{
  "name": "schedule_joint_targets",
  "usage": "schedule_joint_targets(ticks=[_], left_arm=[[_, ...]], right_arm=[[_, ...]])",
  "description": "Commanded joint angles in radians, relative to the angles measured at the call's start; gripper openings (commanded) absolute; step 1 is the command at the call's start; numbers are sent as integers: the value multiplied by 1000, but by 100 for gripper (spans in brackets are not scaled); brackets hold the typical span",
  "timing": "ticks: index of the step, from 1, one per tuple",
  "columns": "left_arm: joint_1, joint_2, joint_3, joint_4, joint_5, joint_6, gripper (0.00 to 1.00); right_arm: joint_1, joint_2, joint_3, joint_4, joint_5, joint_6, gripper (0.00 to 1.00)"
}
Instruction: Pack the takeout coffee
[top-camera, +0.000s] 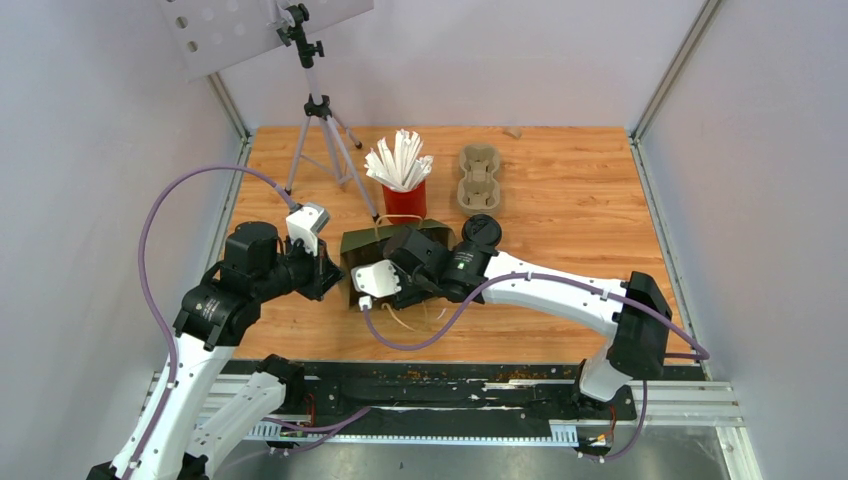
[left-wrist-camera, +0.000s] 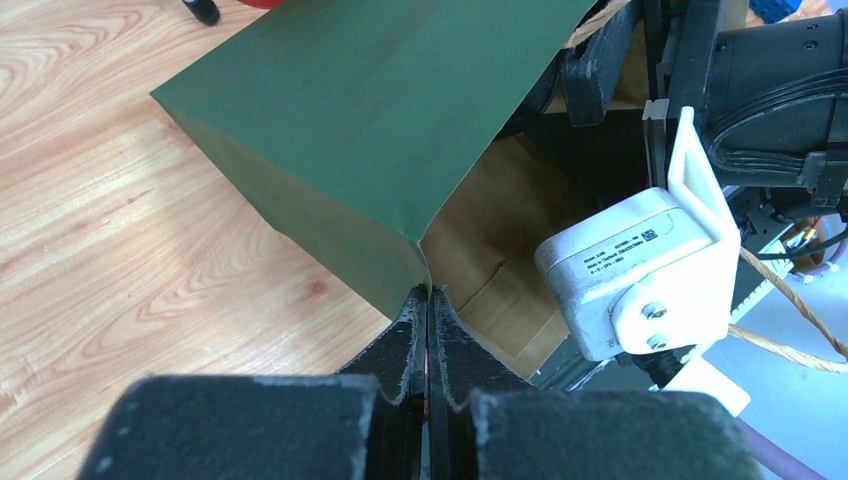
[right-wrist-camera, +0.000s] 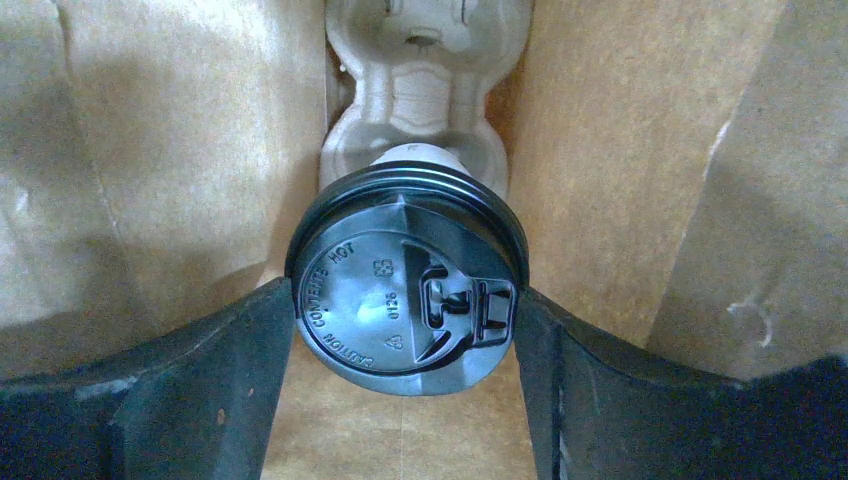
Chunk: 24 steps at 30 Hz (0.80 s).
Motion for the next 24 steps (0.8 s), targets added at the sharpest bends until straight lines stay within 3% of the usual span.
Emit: schedule_joint_targets(ticks=[1,24], left_arm=[[-3,-4,1,29,4,10,0],[-3,-6,10,13,-14,5,0]], right_arm=[[-7,5,1,73,-30,-10,59],[-21,-75,-120,183,-105,40,58]])
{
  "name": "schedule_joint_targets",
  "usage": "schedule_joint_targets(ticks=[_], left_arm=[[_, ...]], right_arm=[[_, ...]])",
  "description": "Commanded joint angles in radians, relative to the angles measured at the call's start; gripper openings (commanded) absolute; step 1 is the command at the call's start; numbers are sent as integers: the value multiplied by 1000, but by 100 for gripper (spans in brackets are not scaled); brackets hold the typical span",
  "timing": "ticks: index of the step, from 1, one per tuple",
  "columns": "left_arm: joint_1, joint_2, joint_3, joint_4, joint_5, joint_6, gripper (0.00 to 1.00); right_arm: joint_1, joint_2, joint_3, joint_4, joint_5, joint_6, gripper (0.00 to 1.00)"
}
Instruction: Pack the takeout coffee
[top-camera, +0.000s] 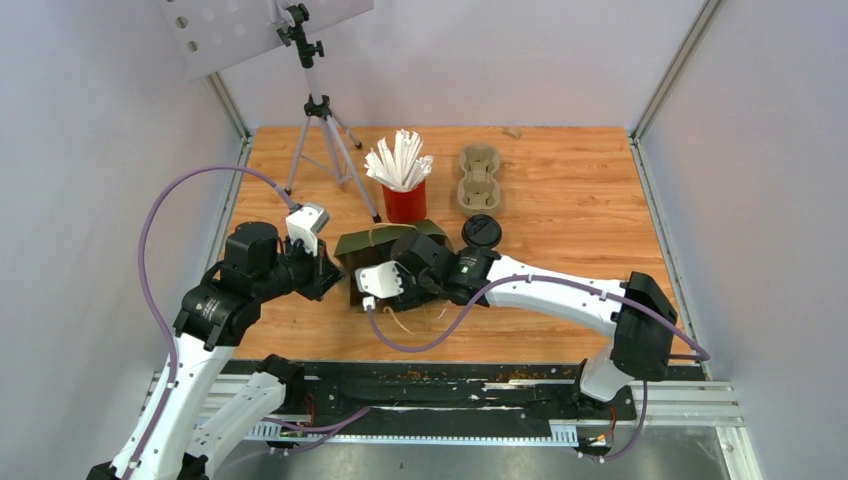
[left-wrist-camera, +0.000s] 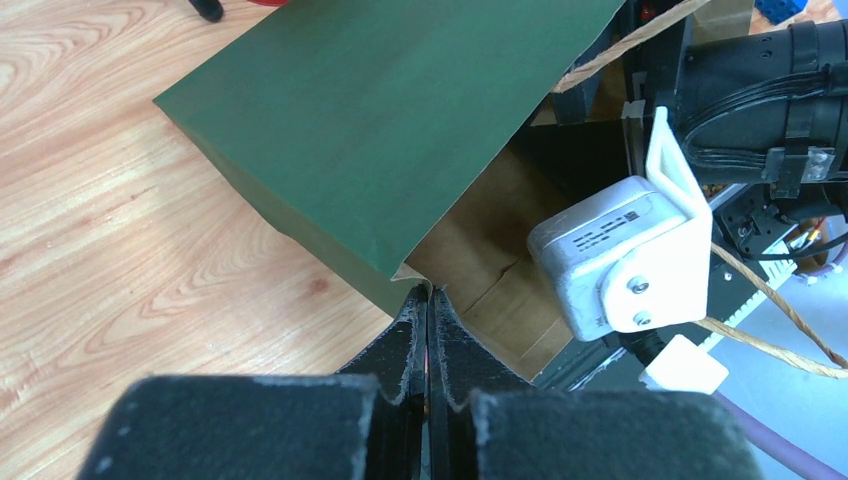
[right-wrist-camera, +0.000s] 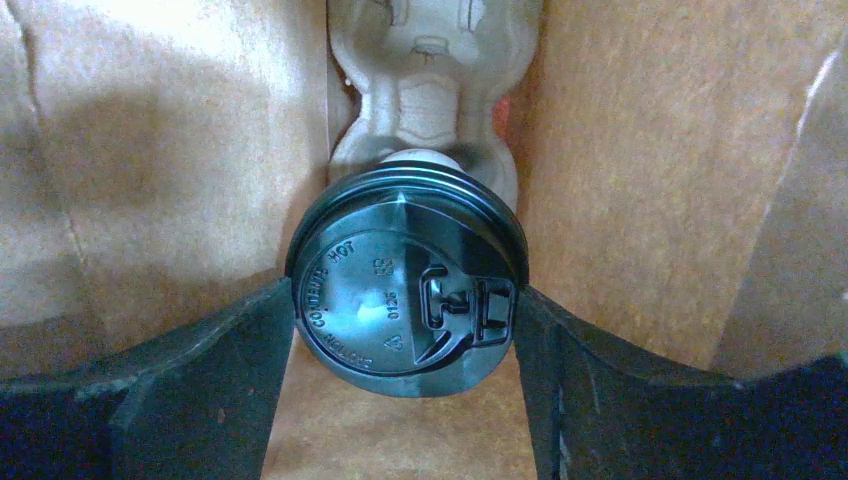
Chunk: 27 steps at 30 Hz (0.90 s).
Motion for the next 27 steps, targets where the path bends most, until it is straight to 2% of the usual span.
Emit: schedule_joint_targets(ticks=[1,7,17,20,22,27], left_arm=[[-3,-7,10,16,-7,5,0],[-3,-9,5,13,1,5,0],[-3,-7,17,-4,-6,9,2],[-3,-5,33,-25,-22,-5,11],[-3,2,61,-61,-41,-19,24],[-3,31,142,-173,-100,-75,45]], right_arm=[[-2,-72,-49,91,-47,19,58],[-7,-103,-140,191,-58,-10,58],[-18,-97,-153,177,-42,-19,58],[-18,-87,-121,155,-53,15,58],[-18,-73,-91,134,-60,59,58],[-15,-57,-62,112,-82,106,58]])
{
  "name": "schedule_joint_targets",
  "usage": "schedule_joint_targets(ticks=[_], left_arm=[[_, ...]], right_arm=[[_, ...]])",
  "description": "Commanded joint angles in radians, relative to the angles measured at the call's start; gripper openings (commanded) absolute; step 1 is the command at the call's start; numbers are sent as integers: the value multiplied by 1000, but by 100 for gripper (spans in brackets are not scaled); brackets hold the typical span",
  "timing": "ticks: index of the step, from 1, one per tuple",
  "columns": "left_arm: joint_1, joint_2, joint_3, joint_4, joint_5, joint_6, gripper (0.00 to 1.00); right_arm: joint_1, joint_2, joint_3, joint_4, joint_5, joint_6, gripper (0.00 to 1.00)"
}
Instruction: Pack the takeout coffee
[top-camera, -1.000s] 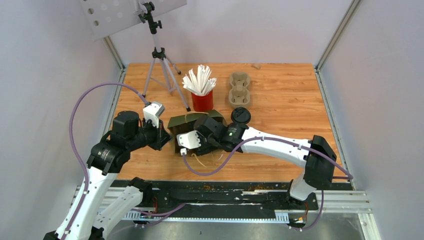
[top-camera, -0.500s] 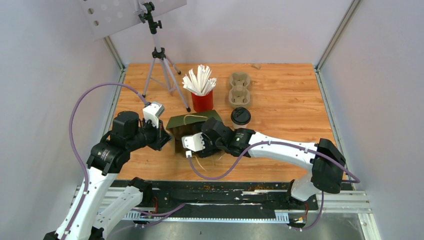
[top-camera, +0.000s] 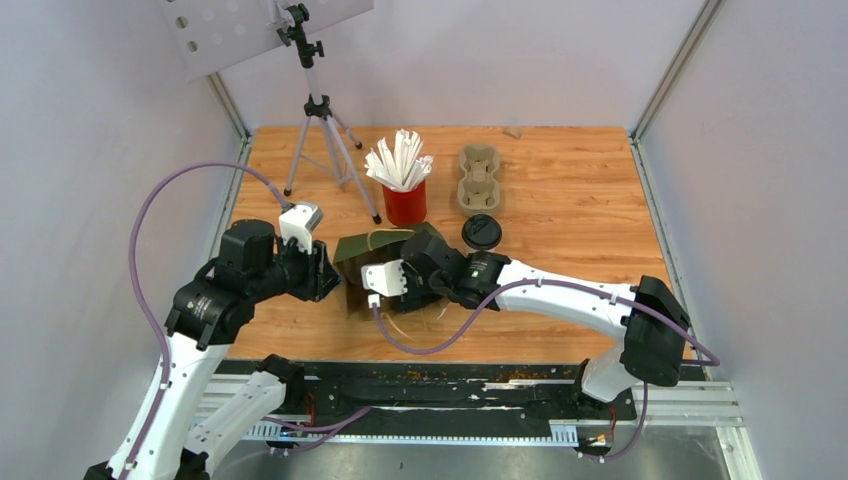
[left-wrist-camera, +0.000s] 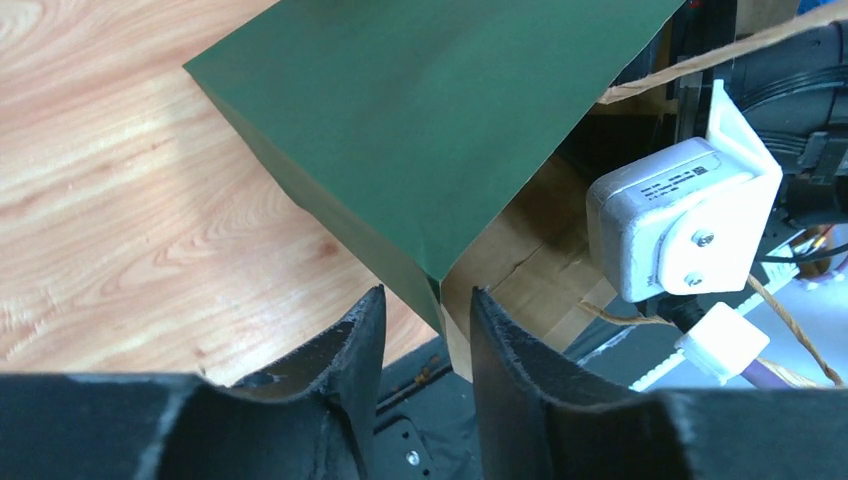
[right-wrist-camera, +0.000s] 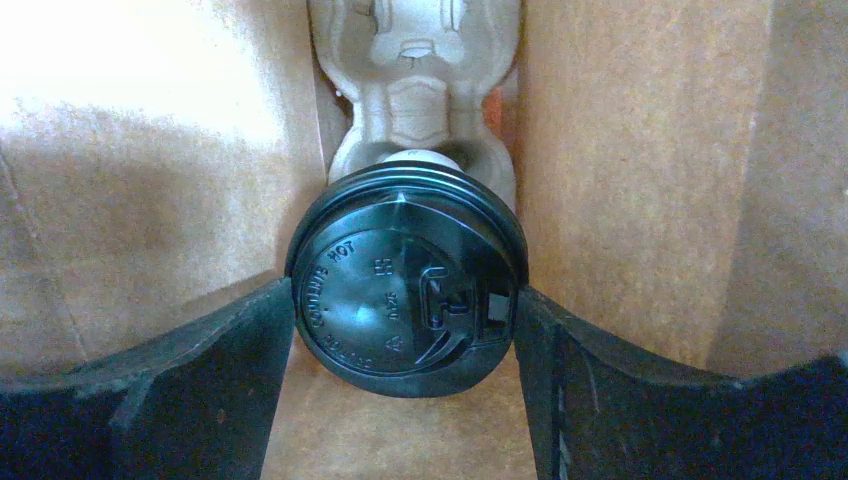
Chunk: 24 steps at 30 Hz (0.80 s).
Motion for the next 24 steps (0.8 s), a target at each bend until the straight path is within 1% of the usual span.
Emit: schedule_joint_targets(ticks=[1,3,5,8,11,14,20,24], left_arm=[[-3,19,102,-100,-54,-62,47],[-3,21,132,-141,-78,-79,54],[-3,28,167,-190,-113,-89,59],[-3,64,234,-297,-160,-99,63],[-3,79,277,-356,-151,-110,66],[-3,64,269,-347,-140,-136,67],[-3,40,166,-292,-174,-187,67],[-3,18,101,-227,-184,-189,66]], right_arm=[[2,19,62,-24,-42,71,58],[3,24,78,-35,-50,86,58],[5,34,92,-42,-55,104,58],[14,51,113,-51,-46,137,57],[17,66,128,-53,-47,166,57],[19,80,145,-57,-48,193,57],[22,89,160,-46,-54,238,57],[22,79,151,-39,-44,248,57]])
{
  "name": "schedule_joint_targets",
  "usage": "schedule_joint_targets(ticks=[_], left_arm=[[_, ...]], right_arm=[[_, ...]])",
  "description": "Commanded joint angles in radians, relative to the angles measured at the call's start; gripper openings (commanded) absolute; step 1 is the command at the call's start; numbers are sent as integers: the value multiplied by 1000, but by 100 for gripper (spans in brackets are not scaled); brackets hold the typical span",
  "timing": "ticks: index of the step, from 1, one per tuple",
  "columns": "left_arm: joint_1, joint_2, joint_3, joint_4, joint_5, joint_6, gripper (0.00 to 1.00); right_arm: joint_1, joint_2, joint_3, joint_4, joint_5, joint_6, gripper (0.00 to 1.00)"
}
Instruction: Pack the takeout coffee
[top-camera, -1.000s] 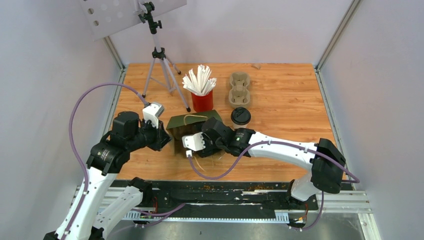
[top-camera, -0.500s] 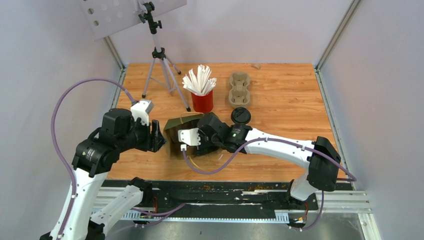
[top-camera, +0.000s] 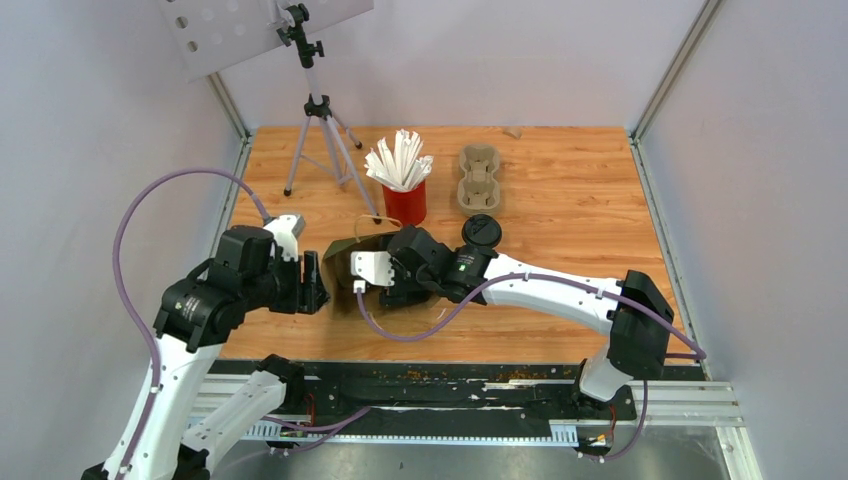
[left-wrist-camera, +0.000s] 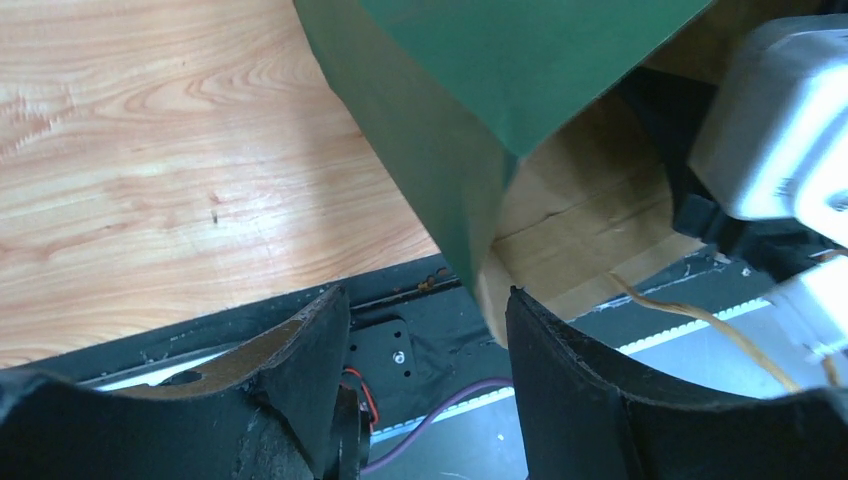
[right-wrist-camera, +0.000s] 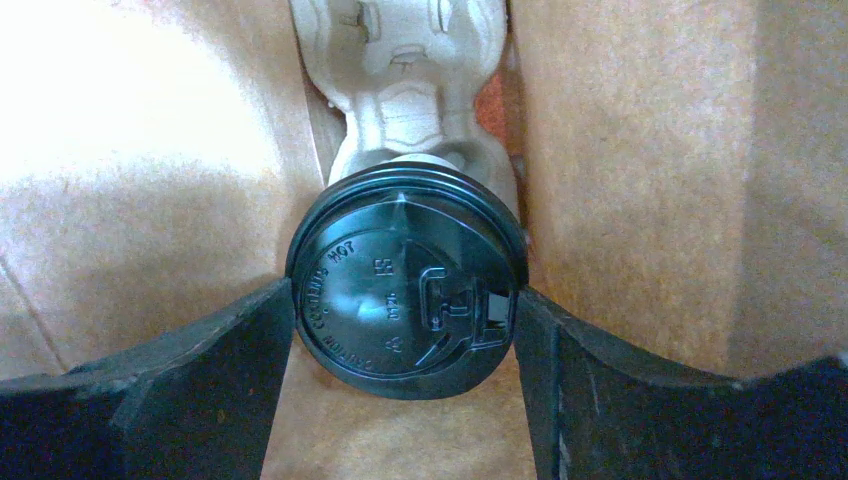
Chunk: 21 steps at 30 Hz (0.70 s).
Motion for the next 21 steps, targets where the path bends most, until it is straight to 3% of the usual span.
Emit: schedule_joint_targets(ticks=[1,5,9,12,17,21], left_arm=[[-3,-21,-53,98,-25,-18,65],[-3,-22,-77,174,-35,9,57],[-3,-13,-84,223,5,61,28],[-3,-9,-88,245,61,104,15],[-3,-13,-97,276,134,161,13],[-3,-9,-91,268,132,165,16]], right_arm=[[12,-1,30,12,-23,59,57],[13,-8,40,-23,-13,79,57],[20,-54,24,-73,-24,120,57],[39,-98,4,-113,-19,153,57],[82,-148,-25,-147,-18,206,57],[93,-149,-43,-139,11,197,57]])
